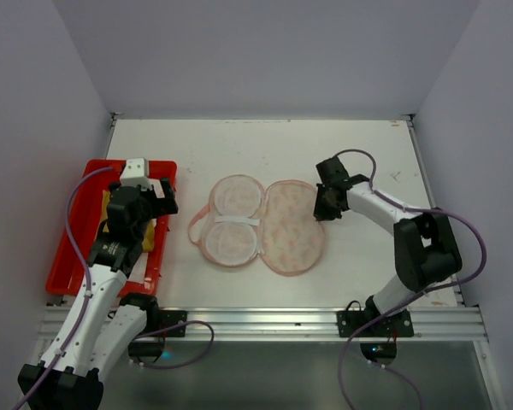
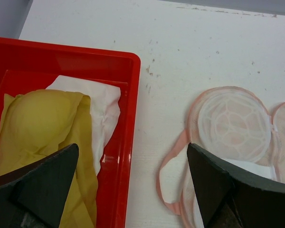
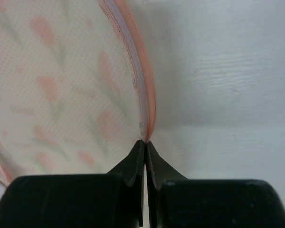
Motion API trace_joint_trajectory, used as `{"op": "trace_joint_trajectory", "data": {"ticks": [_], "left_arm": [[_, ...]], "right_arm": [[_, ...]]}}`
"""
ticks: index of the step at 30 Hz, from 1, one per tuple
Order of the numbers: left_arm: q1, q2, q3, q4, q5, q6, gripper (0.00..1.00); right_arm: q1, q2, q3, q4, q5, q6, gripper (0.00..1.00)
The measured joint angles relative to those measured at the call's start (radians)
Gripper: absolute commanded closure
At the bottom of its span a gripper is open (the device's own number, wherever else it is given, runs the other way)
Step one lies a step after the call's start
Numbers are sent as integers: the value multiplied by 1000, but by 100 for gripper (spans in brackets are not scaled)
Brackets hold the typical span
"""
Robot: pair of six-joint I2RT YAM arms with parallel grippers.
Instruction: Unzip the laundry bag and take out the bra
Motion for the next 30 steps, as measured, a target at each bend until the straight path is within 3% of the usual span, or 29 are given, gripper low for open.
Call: {"op": "trace_joint_trajectory", "data": {"ticks": [6,10,18,30], "left_arm": [[0,0,0,0,7,0,0],[0,0,0,0,12,0,0],[0,-1,0,0,14,0,0],[0,-1,-13,0,14,0,0]], "right_arm": [[-11,-161,121,-156,150,-83,100],[-29,-220,245,-211,167,-139,100],[-24,-186,369,-227,-69,-164,100],[105,94,361,-29,-293,-30,97]]}}
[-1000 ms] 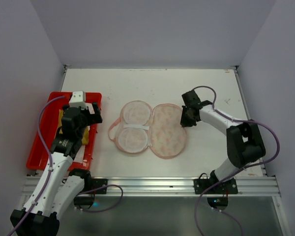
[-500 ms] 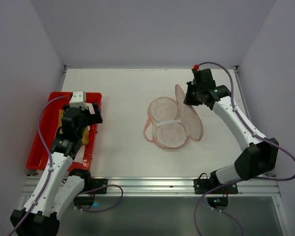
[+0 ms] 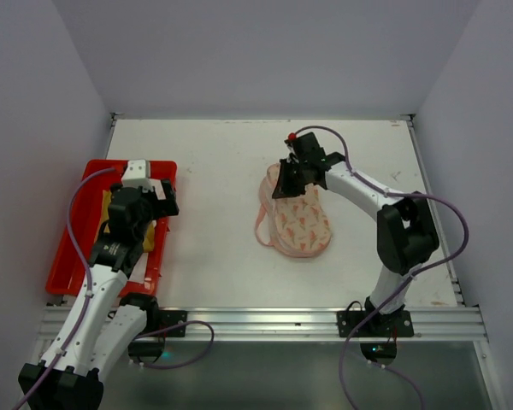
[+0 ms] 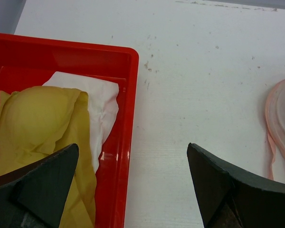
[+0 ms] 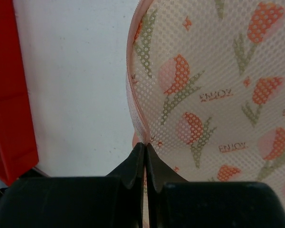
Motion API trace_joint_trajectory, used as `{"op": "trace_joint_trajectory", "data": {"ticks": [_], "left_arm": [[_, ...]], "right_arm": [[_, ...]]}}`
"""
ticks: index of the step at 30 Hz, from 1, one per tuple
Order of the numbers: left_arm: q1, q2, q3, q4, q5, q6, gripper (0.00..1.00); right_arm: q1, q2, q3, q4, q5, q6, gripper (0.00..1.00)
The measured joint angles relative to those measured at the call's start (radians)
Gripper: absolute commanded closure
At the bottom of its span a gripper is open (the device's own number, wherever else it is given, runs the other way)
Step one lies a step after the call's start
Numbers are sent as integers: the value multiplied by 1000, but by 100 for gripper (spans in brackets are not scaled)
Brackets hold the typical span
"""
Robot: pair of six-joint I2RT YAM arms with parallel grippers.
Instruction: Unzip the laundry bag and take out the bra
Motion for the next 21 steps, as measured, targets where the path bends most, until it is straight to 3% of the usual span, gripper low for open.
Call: {"op": "trace_joint_trajectory", "data": {"ticks": [3,4,6,7,9,10,12,17,21], "left_arm": [[0,0,-1,0,0,0,0],[0,0,-1,0,0,0,0],[0,-1,-1,0,0,0,0],[0,-1,-1,0,1,0,0],[0,-1,-1,0,3,0,0],[0,-2,-1,0,4,0,0],[0,-3,-1,0,5,0,0],[0,-13,14,-19,6,-9,0],[0,-32,98,-77,8,-28,0]], "right_arm": [[19,68,-25,62,-34,31,87],[24,87,-35,79,-42,38,77],[30,118,-60,108,-64,52,68],[32,130,-74,116,-74,60,55],[33,132,-100,133,-95,70,40],[34,126,-109,142,-107,75,16],[38,110,-122,156,-114,82,4],[42,-43,-114,138,-90,71,1],[40,-218,-52,84,27,51,1]]}}
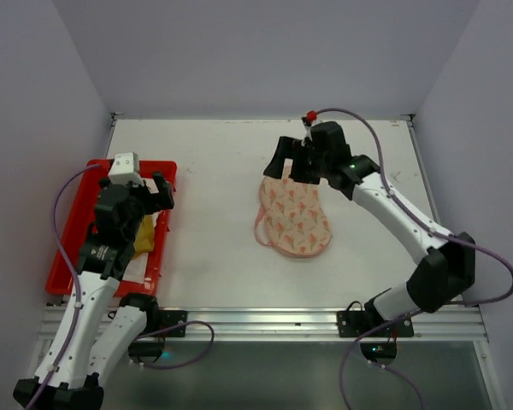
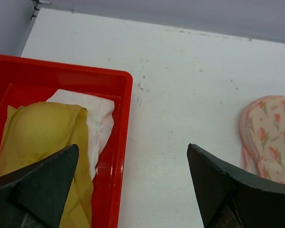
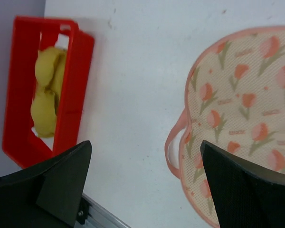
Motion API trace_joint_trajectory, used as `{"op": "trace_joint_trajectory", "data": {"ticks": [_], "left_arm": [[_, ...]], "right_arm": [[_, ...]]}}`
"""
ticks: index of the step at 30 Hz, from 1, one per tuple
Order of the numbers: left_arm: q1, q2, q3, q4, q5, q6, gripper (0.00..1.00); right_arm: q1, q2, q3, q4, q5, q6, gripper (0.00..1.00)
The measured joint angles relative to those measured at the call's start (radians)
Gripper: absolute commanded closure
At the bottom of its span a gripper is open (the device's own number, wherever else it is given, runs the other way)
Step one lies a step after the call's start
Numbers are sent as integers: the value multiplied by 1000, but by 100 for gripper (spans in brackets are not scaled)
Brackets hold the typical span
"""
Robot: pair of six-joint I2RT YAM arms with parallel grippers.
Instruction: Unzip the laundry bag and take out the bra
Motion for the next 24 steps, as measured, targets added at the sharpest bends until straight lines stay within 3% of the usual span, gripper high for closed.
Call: {"op": "trace_joint_trajectory", "data": {"ticks": [8,15,24], "left_arm": [[0,-90,294,-177,-29,-7,0],[-2,-192,565,-350,-87,-9,0],[-76,-361,607,-453,-143,-51,0]], "right_arm": [[-90,-414,2,-135,359,-40,1],[-91,-788,-38,-283,554,-80,1],[-91,-1236,-66,-373,618,-142,1]]}}
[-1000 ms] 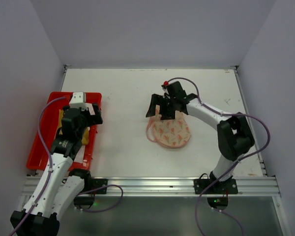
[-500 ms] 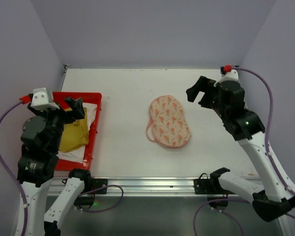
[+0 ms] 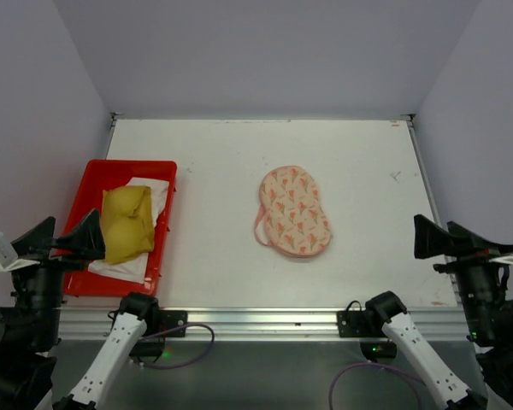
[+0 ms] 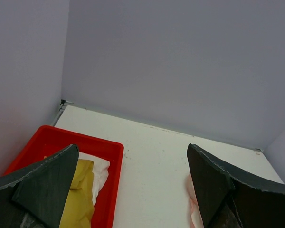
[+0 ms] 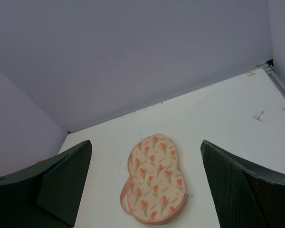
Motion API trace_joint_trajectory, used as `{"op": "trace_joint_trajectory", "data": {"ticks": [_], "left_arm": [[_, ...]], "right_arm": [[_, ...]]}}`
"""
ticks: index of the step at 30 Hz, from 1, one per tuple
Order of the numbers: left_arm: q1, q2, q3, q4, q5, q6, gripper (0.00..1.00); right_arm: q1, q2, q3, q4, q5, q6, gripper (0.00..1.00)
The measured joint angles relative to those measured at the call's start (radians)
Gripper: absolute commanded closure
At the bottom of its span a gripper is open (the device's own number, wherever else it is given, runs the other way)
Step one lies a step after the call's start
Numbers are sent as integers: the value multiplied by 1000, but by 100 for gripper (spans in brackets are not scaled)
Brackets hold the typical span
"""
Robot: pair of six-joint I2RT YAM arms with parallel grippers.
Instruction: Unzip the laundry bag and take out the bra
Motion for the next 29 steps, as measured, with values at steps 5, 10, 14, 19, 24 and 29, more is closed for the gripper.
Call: {"op": "trace_joint_trajectory", "data": {"ticks": [5,10,14,19,24,29], "left_arm": [[-64,-79,0,-35,-58,-9,0],[-101,-125,6,-79,-109,-9,0],[-110,-152,6,-105,-132,-10,0],[-110,-171,-1,-118,-137,-18,0],[-110,-171,-17,-122,-137,-19,0],[-110,-171,-21,-122,-141,-19,0]], "right_arm": [[0,-146,-35,-46,8,-26,1],[0,-235,-82,-77,7,-42,1],[0,-282,-91,-91,6,-55,1],[0,-298,-93,-101,4,-63,1],[0,-298,-99,-106,4,-69,1],[0,-298,-99,-106,4,-74,1]]}}
